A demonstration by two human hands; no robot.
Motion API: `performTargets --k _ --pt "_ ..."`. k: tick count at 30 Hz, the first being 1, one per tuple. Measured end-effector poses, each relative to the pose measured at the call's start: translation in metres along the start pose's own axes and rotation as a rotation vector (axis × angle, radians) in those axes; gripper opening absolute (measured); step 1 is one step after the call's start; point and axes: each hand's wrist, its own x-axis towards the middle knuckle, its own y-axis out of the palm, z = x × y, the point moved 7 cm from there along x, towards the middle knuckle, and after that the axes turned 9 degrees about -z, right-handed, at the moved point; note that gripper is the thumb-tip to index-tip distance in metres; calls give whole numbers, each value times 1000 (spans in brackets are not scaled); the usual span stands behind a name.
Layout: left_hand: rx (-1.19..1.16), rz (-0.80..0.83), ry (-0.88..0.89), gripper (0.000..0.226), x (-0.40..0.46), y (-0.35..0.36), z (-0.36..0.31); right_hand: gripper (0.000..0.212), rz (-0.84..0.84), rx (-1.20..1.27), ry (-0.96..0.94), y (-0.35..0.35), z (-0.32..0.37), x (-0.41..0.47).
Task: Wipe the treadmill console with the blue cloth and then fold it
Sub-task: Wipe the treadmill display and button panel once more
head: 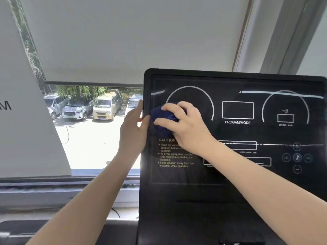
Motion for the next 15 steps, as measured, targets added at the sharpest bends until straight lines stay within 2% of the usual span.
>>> performTargets --k 2,6,9,13,15 --pt "-11 6 -2 48 0 -2 -1 45 -43 -40 46 -8 -28 18" --pt "8 14 -15 49 -1 -2 -1 41 -176 -110 328 -22 -81 52" --pt "8 2 -19 49 -2 -1 -1 43 -228 -133 422 -18 -69 52" --pt "-5 -14 -9 48 -3 -1 -2 44 -146 -129 196 3 -4 27" --pt "-15 -5 -2 48 -3 -2 -4 46 -95 -103 114 5 -1 22"
